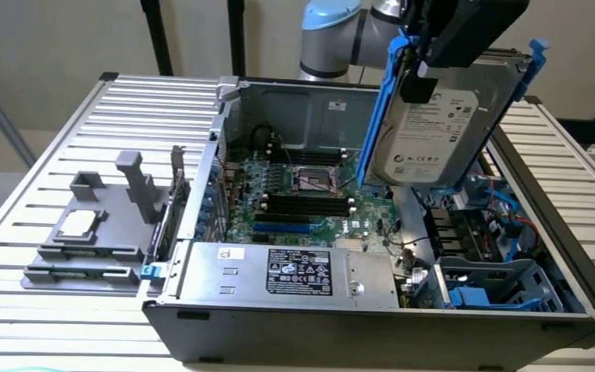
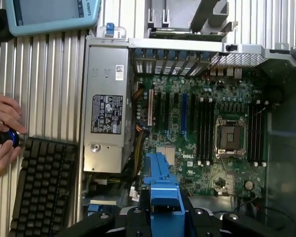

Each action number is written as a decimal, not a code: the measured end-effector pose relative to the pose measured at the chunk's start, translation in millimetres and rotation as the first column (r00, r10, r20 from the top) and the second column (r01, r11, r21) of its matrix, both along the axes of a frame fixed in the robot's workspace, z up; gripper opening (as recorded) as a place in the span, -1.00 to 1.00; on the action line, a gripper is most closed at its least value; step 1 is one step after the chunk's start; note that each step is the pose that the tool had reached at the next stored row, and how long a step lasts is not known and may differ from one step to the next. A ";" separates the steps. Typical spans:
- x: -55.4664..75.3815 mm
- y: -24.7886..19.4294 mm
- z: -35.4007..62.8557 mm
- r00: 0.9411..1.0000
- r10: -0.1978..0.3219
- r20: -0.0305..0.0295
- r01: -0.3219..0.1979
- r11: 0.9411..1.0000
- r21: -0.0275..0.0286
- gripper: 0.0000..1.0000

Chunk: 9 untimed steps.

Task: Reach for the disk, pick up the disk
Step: 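Pick up the disk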

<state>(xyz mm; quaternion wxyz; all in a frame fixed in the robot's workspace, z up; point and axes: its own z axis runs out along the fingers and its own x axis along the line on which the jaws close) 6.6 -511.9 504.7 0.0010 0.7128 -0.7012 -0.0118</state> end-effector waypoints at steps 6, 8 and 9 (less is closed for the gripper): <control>26.9 -10.7 -0.2 1.000 0.000 0.000 0.000 1.000 0.000 -0.35; 35.8 -14.4 -0.2 1.000 0.000 0.000 0.000 1.000 0.000 -0.35; 40.1 -16.2 -0.2 1.000 0.000 0.000 0.000 1.000 0.000 -0.35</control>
